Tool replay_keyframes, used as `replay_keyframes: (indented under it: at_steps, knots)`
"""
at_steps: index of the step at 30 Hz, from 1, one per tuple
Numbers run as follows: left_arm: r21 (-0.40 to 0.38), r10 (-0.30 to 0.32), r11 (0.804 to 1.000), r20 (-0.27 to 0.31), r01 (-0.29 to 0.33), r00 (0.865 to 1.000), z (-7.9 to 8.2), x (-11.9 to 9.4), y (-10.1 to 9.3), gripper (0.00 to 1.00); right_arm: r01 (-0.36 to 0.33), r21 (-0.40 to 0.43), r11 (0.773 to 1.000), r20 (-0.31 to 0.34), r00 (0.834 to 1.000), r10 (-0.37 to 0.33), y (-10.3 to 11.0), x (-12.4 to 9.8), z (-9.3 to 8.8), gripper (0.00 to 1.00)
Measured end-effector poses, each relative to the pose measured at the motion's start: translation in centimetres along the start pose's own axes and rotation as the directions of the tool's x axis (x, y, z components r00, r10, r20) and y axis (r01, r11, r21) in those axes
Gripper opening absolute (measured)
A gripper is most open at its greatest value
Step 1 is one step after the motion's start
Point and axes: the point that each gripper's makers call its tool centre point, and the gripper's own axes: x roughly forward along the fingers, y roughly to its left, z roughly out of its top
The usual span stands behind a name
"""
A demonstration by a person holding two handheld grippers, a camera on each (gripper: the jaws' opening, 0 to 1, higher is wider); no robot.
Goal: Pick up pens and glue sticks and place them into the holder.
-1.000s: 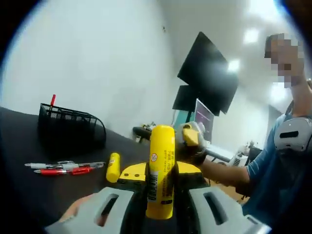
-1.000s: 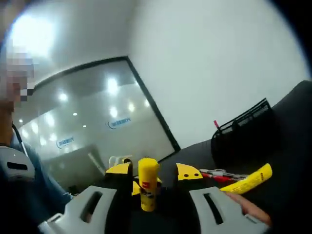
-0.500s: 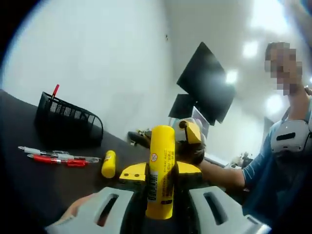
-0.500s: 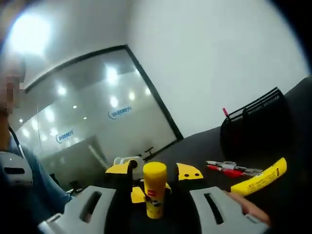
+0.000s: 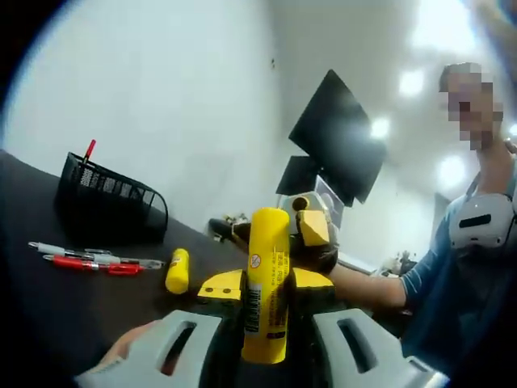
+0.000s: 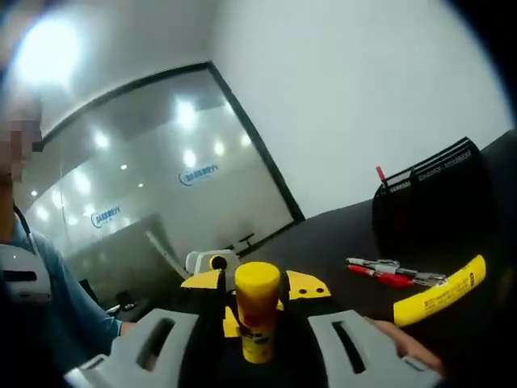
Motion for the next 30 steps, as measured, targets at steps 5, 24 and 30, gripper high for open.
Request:
replay_keyframes:
  at_steps: [5, 24, 30]
  knots:
    - [0.007, -0.002, 1.000, -0.002, 0.002, 1.000, 0.0, -0.1, 0.0, 0.16, 0.014, -0.012, 1.000, -0.008, 1.000, -0.014, -0.1, 0.0, -0.2, 0.19]
    - [0.127, 0.158, 0.979, 0.017, -0.158, 0.987, 2.1, -1.8, 1.8, 0.40, 0.141, -0.144, 0.979, -0.008, 0.990, -0.144, -0.7, -0.7, 2.1, 0.18]
    - [0.204, 0.262, 0.944, 0.017, -0.260, 0.965, 2.7, -3.4, 3.0, 0.65, 0.174, -0.193, 0.966, -0.004, 0.984, -0.178, -0.6, -1.7, 3.2, 0.18]
